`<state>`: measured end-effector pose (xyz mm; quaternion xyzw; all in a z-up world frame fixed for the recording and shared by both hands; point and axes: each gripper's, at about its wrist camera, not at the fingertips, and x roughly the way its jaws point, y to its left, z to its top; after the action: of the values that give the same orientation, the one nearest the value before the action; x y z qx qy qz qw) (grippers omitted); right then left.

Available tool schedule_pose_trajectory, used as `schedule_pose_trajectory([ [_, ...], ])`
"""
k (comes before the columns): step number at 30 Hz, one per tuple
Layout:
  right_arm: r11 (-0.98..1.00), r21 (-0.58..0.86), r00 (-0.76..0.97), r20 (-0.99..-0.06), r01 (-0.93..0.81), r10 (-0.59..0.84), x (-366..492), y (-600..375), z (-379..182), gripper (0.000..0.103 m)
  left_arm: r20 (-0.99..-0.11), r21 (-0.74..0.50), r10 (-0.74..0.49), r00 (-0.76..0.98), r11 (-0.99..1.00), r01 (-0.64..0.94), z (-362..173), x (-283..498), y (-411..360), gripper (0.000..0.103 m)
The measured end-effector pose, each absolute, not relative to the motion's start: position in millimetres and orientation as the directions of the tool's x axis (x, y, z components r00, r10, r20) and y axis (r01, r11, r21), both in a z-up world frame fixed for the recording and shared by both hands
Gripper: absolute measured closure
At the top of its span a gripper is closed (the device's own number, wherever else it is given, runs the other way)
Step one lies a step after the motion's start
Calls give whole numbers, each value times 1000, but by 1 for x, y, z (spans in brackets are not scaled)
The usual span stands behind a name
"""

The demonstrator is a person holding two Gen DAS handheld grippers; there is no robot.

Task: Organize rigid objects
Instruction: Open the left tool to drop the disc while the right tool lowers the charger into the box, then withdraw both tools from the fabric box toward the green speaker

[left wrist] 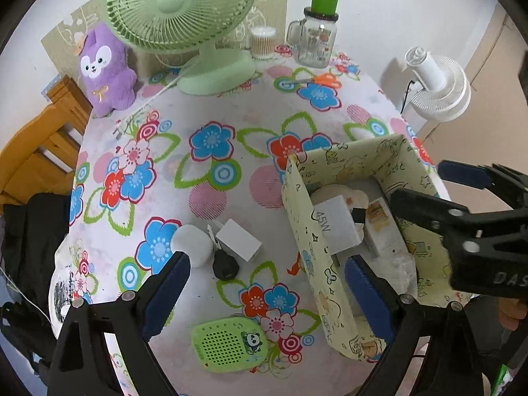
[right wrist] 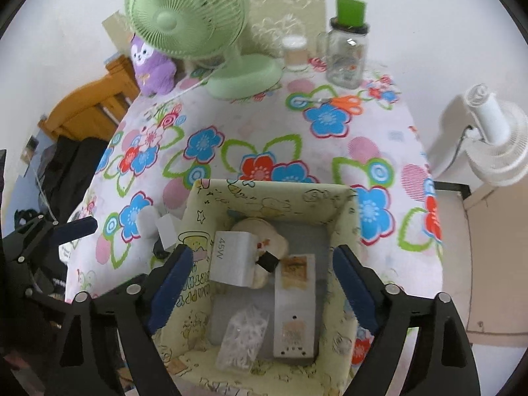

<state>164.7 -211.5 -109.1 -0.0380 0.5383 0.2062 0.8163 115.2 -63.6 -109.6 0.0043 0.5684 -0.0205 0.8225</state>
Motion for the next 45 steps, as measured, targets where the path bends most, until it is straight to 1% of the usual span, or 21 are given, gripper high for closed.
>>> schedule_pose_trajectory([
  [2, 920, 168, 357, -885, -355, 299, 159, -216, -100, 9, -930, -18, -34, 366, 999, 46, -104, 113, -61, 7],
  [7, 936, 149, 412, -868, -320, 279, 142, -218, -81, 6, -917, -40, -57, 394, 998, 52, -90, 106, -53, 7],
  [24, 968, 84, 538, -818, -237, 203, 89, -204, -38, 6, -876, -25, -84, 474, 991, 130, -55, 73, -28, 5],
  [29, 978, 59, 573, -802, -202, 167, 72, -195, -34, 6, -868, -25, -99, 487, 988, 156, -50, 61, -16, 4],
  [36, 984, 60, 608, -779, -170, 153, 43, -178, -25, 6, -855, -33, -126, 504, 981, 189, -44, 42, 2, 3],
  [40, 986, 56, 616, -774, -160, 144, 29, -166, -24, 6, -848, -28, -136, 513, 977, 213, -44, 32, 11, 1],
  [45, 987, 51, 614, -777, -153, 136, 13, -153, -27, 6, -850, -43, -158, 503, 972, 232, -48, 22, 23, 0],
])
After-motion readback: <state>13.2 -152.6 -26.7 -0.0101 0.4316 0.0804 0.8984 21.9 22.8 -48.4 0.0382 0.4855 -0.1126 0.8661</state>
